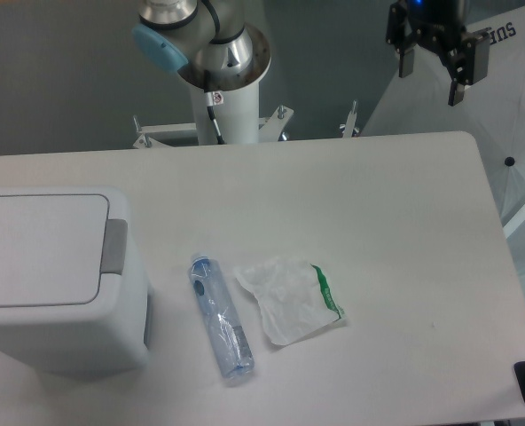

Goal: Open the trash can
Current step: 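Move the open gripper down toward the white trash can's lid edge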

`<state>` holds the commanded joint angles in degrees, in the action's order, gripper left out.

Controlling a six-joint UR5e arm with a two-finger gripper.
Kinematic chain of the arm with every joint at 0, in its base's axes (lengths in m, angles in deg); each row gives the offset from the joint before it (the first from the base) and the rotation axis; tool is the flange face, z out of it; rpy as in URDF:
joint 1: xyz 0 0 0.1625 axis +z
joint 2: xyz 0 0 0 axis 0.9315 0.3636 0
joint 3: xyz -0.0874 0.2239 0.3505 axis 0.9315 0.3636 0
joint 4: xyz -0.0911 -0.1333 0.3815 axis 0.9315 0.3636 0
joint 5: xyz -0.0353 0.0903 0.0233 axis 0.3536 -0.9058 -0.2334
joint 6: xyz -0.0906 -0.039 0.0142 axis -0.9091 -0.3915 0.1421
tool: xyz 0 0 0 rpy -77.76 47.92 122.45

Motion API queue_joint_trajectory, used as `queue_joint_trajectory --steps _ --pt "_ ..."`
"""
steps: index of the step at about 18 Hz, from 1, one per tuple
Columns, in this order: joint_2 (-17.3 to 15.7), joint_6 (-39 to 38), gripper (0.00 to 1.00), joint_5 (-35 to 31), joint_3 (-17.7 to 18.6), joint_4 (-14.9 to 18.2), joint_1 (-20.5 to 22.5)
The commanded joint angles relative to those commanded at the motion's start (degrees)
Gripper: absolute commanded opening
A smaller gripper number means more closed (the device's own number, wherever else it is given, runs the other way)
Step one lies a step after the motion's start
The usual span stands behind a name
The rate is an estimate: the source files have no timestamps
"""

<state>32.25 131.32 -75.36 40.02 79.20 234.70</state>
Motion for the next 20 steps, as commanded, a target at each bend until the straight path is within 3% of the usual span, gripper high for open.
queue_joint_trajectory --steps 7,13,17,20 --pt "0.09 -2.27 1.0 0.09 -0.26 -0.09 -1.66" --pt "1.93 -25.46 1.0 0.0 -1.32 -1.32 -10.62" --pt "2.46 -36.01 1.0 0.52 -1.32 -4.12 -15.02" --pt "2.99 -52.59 1.0 6.04 -0.79 -7.89 -17.75"
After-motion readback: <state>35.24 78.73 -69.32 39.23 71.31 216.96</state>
